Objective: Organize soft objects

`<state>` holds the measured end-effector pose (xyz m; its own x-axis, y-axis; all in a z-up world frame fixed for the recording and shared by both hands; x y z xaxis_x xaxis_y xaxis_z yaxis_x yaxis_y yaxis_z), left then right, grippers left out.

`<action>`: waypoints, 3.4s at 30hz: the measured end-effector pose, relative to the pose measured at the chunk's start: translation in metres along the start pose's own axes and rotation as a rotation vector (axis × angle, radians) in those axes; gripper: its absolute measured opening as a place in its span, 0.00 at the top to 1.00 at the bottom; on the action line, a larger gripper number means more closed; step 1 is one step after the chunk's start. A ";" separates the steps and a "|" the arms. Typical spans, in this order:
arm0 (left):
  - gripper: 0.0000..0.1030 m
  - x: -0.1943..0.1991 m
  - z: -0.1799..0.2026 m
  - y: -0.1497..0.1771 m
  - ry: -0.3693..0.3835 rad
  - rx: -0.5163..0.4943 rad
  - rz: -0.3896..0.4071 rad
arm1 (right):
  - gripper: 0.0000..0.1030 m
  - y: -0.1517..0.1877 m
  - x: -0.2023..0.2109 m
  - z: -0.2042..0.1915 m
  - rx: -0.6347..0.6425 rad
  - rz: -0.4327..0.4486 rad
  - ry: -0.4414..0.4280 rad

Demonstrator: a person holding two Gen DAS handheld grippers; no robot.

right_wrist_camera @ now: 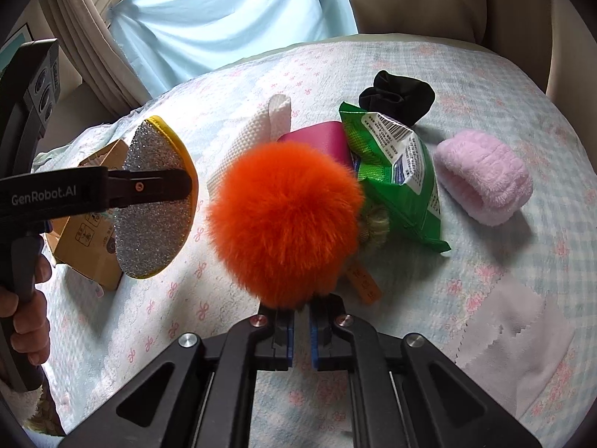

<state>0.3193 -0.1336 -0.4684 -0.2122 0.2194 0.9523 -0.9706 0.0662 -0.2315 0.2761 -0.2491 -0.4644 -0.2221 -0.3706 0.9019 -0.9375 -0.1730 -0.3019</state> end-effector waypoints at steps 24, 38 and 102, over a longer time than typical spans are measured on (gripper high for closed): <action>0.54 0.027 -0.017 0.001 0.017 0.041 0.042 | 0.95 -0.006 0.049 -0.022 -0.023 0.122 0.009; 0.54 0.036 -0.029 0.003 0.011 0.052 0.057 | 0.15 -0.002 0.030 -0.016 -0.168 0.091 0.033; 0.54 0.273 -0.317 0.052 -0.093 -0.014 0.013 | 0.66 -0.121 0.098 -0.375 -0.120 0.059 0.153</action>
<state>0.2467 0.2382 -0.2833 -0.2352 0.1295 0.9633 -0.9661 0.0772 -0.2463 0.2675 0.0773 -0.2233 -0.3070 -0.2322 0.9229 -0.9449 -0.0414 -0.3247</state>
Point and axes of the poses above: each gripper's, at about its wrist camera, not at the fingertips, and x roughly against the way its jaws point, z to its right, y to its underside, the point moved 9 cm from there along -x, roughly the way its jaws point, and after that the axes turned 14 degrees about -z, right-handed, at the moved point
